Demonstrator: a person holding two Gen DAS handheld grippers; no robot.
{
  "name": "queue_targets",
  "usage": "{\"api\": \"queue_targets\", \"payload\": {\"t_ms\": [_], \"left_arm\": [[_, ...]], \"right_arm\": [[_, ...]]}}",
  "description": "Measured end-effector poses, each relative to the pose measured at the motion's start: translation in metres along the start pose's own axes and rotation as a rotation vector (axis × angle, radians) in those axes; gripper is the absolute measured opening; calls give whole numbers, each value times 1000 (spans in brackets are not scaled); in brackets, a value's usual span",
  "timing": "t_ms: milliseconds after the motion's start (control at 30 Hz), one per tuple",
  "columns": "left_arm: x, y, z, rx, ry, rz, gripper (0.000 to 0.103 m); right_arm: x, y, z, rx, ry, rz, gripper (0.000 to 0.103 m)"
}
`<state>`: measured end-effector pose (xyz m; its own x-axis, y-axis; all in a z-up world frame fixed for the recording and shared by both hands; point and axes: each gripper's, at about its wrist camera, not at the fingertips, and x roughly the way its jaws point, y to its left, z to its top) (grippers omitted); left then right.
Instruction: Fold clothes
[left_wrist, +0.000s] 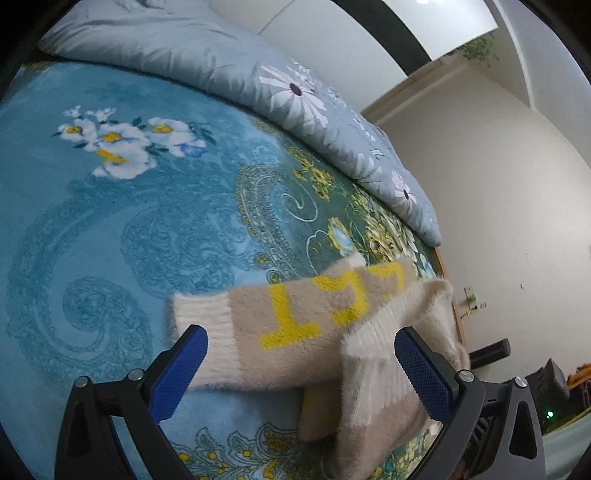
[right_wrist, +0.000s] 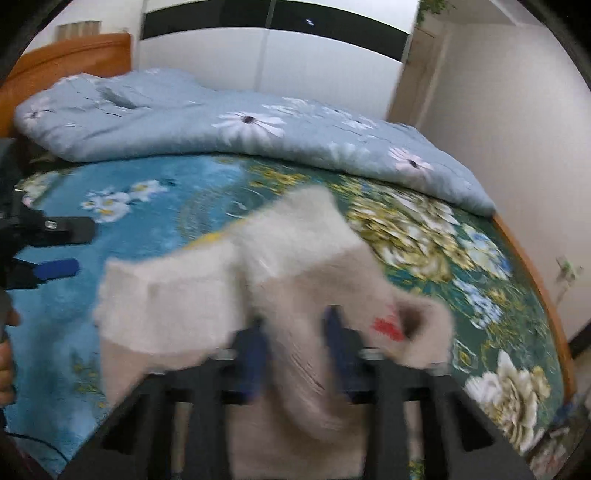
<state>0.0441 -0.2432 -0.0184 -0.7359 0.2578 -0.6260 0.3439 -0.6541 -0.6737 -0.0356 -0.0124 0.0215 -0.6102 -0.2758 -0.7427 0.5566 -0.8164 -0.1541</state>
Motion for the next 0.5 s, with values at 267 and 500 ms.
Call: {"api": "queue_targets", "payload": {"t_ms": [267, 500], "left_arm": [[-7, 12, 3, -47, -25, 1, 103], [-7, 11, 3, -41, -24, 6, 103]], "right_arm": [[-57, 0, -71, -192, 140, 383, 13], [-68, -8, -105, -265, 213, 358, 18]]}}
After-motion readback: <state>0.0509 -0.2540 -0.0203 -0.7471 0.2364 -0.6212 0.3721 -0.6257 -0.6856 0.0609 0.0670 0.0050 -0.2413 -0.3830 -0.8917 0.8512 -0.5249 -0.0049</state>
